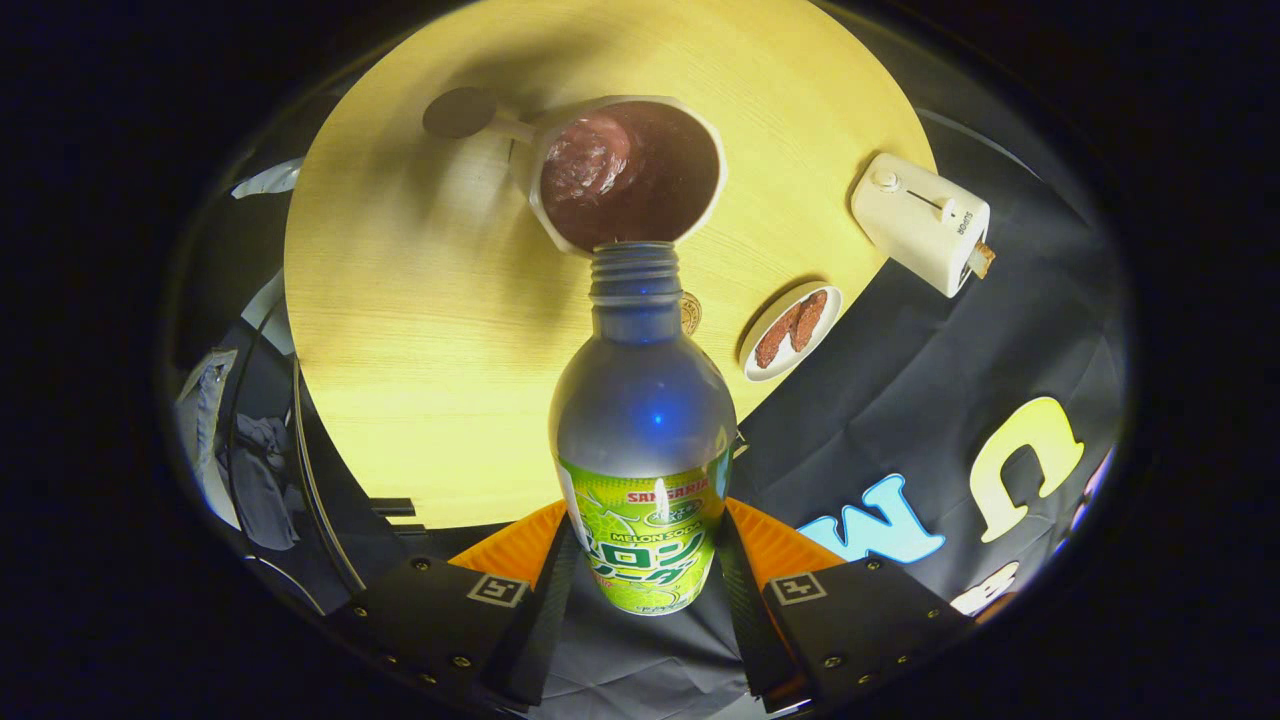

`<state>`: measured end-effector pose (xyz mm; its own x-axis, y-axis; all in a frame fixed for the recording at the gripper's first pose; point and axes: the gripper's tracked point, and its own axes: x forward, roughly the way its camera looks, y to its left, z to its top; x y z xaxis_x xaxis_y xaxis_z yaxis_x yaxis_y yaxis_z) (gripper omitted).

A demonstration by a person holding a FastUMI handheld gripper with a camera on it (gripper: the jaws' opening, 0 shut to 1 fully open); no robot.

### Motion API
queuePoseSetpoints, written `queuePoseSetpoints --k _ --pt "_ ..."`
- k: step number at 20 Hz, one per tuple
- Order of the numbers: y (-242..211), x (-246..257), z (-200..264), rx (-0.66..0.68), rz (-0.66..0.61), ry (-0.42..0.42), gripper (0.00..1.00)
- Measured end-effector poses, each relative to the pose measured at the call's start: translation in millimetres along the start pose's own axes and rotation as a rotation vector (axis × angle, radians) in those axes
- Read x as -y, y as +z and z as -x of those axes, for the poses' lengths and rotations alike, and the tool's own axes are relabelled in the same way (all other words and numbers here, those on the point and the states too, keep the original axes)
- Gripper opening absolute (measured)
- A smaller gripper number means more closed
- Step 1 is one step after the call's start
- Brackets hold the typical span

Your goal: Take the bottle from table, then pour the juice into the cup, finally place the bottle on the coaster

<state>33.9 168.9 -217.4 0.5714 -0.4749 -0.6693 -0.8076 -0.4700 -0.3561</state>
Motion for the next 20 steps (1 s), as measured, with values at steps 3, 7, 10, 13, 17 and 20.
queuePoseSetpoints --k 3,7,10,13,17,20 --pt "-1.2 3.9 1.7 -0.002 0.006 -0.005 0.73" --pt "-0.6 3.5 2.9 0.000 0.014 -0.004 0.73" --pt "-2.2 4.3 2.9 -0.005 0.023 -0.004 0.73" --pt "-2.6 4.9 3.1 -0.010 0.028 -0.005 0.73" --pt "-0.2 6.8 4.2 0.004 0.028 -0.013 0.73" --pt "2.6 8.6 5.0 0.019 0.020 -0.024 0.72"
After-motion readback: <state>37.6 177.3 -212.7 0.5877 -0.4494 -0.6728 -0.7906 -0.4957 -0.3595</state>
